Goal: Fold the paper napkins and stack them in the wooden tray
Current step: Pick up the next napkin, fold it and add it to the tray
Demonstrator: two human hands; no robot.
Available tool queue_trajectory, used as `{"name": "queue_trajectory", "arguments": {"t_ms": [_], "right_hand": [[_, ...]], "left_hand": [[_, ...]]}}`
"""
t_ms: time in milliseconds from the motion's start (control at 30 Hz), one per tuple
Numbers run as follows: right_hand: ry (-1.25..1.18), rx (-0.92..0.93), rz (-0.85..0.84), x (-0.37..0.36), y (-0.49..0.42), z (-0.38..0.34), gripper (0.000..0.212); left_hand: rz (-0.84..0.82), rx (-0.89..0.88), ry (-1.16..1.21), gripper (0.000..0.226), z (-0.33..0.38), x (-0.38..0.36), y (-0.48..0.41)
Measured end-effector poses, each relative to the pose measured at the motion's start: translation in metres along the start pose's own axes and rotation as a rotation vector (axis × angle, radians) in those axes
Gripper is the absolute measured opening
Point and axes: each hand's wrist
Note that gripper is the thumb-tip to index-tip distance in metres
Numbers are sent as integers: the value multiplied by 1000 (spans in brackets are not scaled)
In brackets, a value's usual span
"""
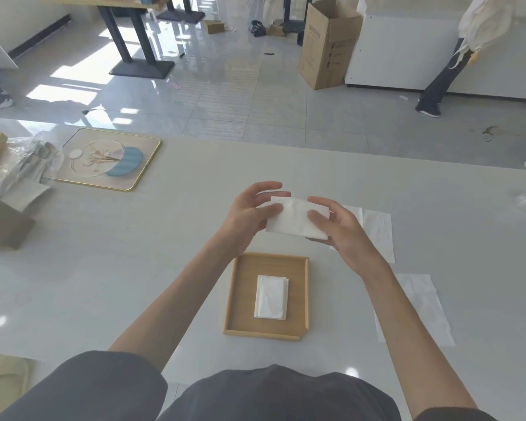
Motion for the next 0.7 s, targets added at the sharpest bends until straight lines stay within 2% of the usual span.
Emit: {"name": "queue_trajectory", "arguments": {"t_ms": [100, 167, 267, 367, 433, 533, 600, 700], "right_hand": [[-46, 35, 111, -6, -3, 5, 23], [-39, 50, 170, -6, -6, 6, 23], [100, 120, 206, -8, -8, 6, 22], [212, 145, 87, -5, -8, -3, 16], [297, 108, -62, -5, -9, -14, 13], [392, 102, -168, -12, -9, -24, 13], [295, 113, -119, -19, -6, -23, 22], [-5, -2, -28, -22, 3, -1, 36]], "left_hand": [[64, -51, -128, 37, -4, 0, 2], [99, -64, -240, 37, -8, 2, 3], [13, -17, -265, 44, -13, 7, 7], [-169, 93, -195, 37, -7, 10, 15], [-256, 129, -308, 28, -3, 9, 18], [-248, 120, -402, 21, -7, 5, 19], [-174, 114, -353, 20, -16, 4, 19], [-57, 121, -262, 19, -34, 6, 23]]}}
Point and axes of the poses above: each hand's wrist, its own y-axis away from the middle knuckle, its own x-axis out of the back of the hand, z = x × y, and after that the axes turned 12 degrees about -y, right-handed
